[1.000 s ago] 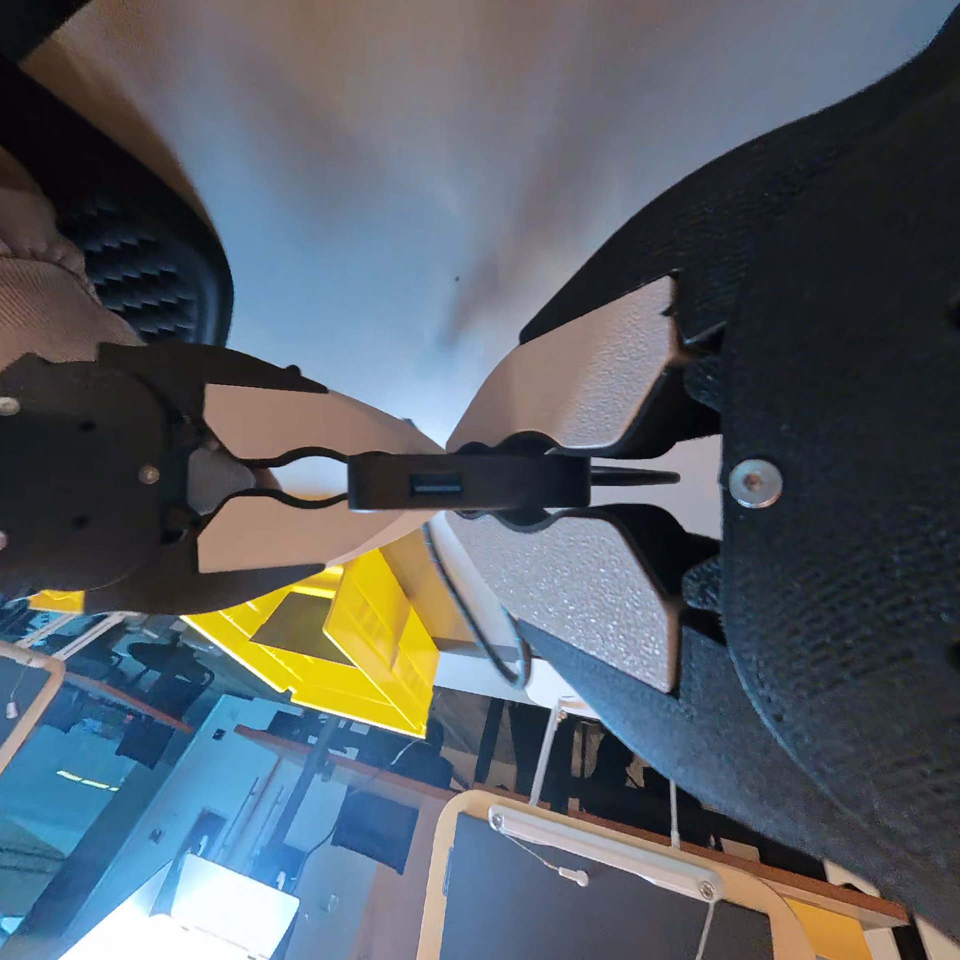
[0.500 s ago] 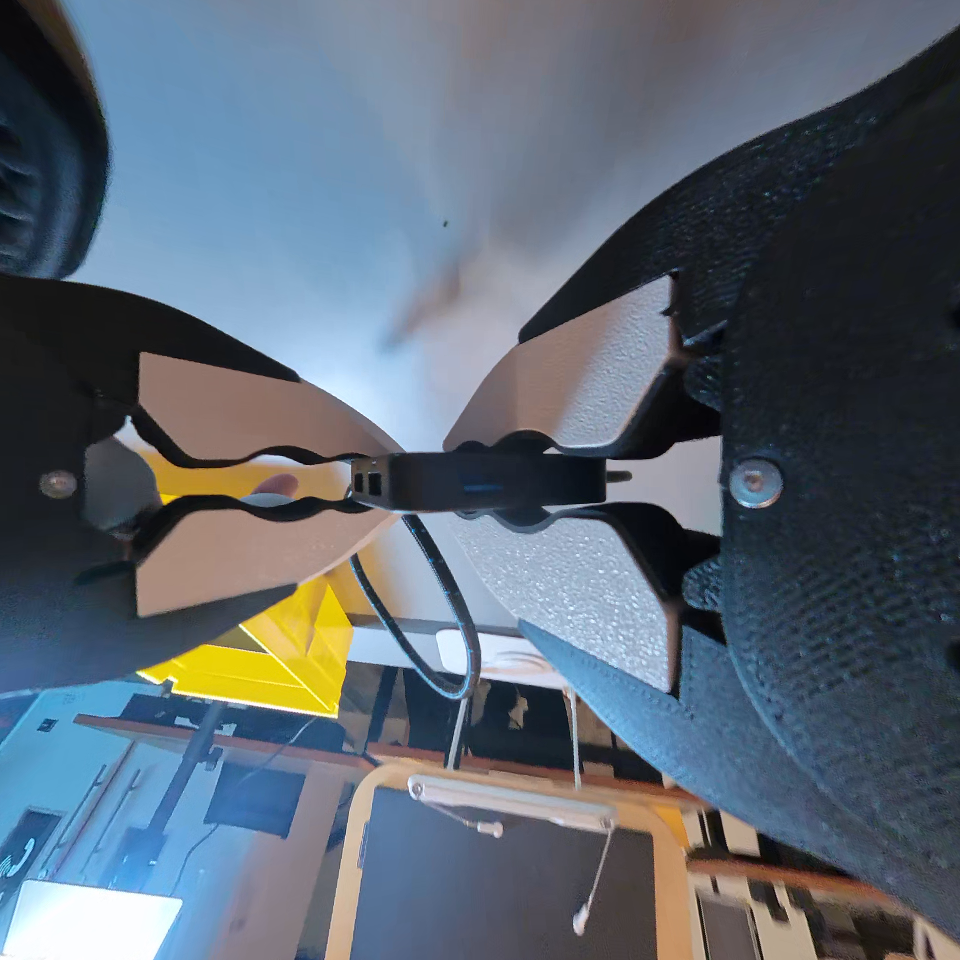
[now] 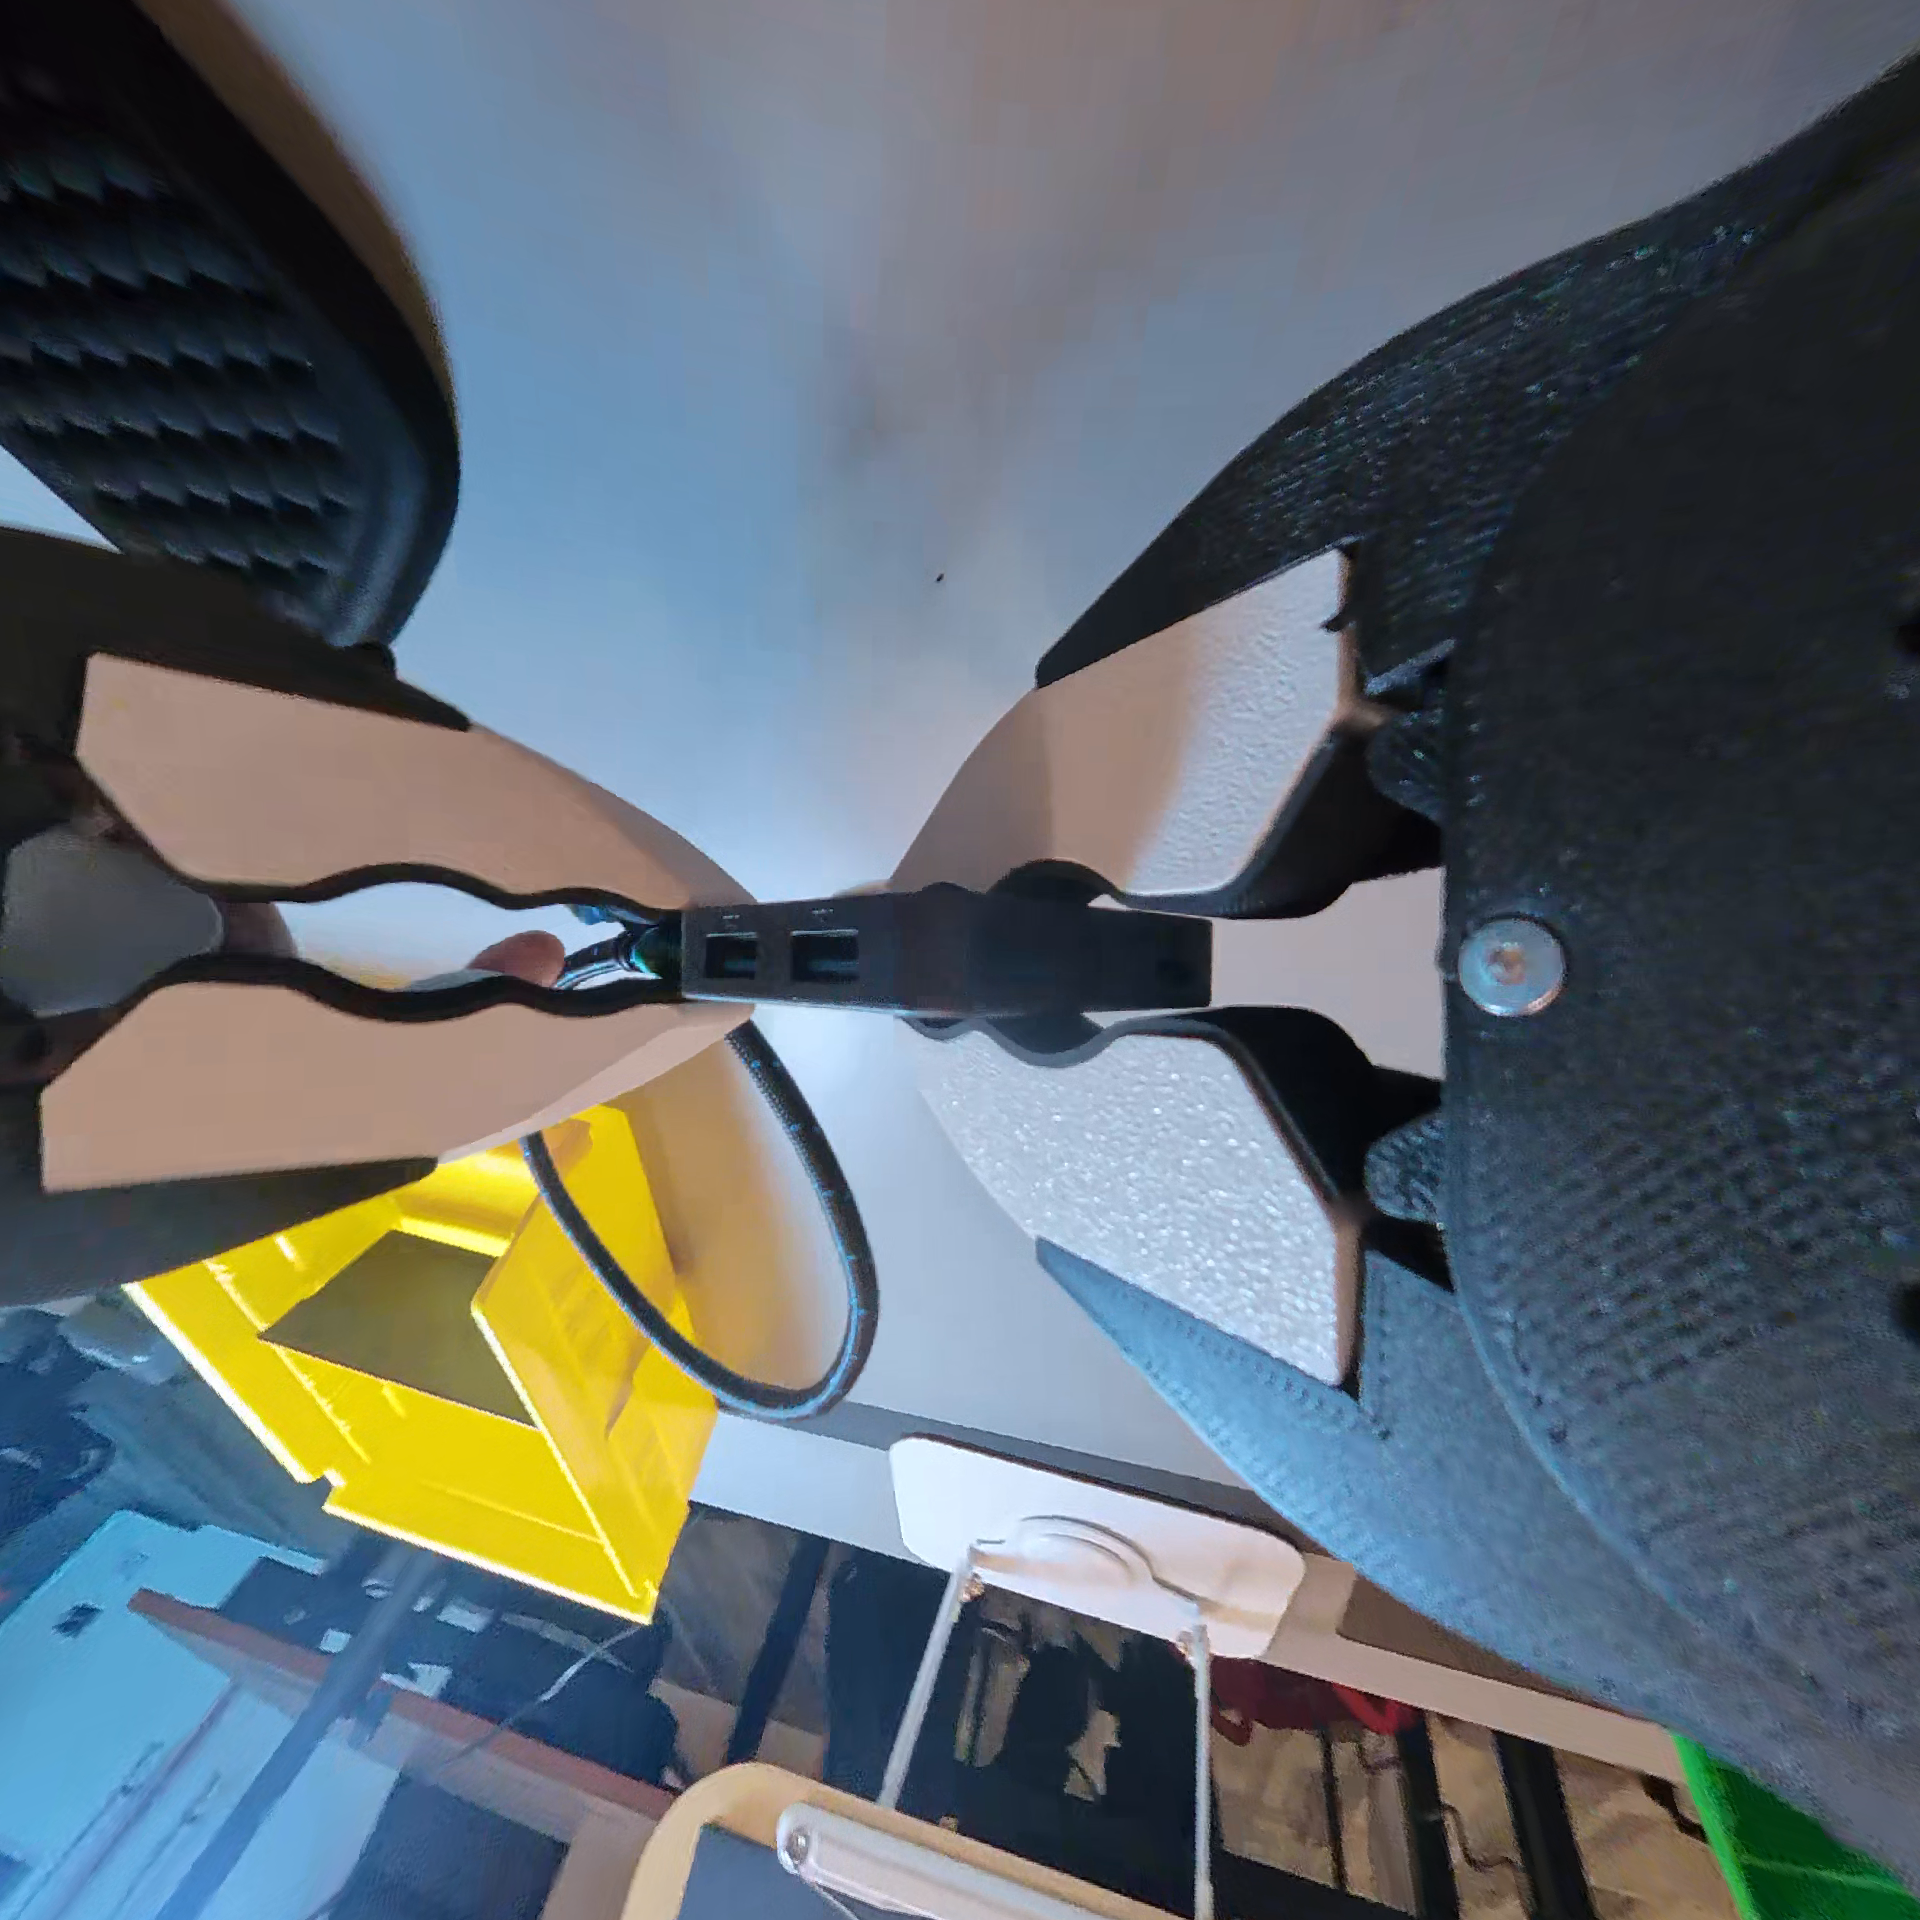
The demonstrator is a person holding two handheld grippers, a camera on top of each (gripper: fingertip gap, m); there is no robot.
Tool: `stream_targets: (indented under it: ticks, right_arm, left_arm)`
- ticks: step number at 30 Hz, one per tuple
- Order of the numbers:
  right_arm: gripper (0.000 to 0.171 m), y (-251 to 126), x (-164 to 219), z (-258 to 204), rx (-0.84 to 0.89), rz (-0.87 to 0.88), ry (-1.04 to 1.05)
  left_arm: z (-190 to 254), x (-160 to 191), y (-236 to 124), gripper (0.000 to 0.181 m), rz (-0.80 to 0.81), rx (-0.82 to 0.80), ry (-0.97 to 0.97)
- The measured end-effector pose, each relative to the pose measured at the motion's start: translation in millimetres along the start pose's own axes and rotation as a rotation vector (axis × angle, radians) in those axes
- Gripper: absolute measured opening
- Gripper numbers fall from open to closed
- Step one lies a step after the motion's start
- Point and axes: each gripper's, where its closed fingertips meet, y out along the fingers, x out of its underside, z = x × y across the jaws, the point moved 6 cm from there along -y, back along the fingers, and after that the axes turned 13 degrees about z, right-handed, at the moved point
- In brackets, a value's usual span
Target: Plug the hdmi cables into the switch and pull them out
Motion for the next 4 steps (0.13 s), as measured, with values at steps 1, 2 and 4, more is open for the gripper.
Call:
stream_targets:
  ticks: [1,2,4]
  right_arm:
    - [0.011,-2.0,0.2,1.7,0.004,0.029,0.031]
    - [0.012,-3.9,0.6,2.7,-0.001,0.061,0.068]
    - [0.011,-5.8,2.3,2.7,-0.014,0.087,0.112]
  left_arm:
    - [-0.7,-0.7,0.0,0.015,0.046,-0.007,-0.024]
    - [-1.7,-0.8,0.4,0.015,0.104,-0.013,-0.067]
    - [-1.7,1.9,2.9,0.015,0.211,0.001,-0.136]
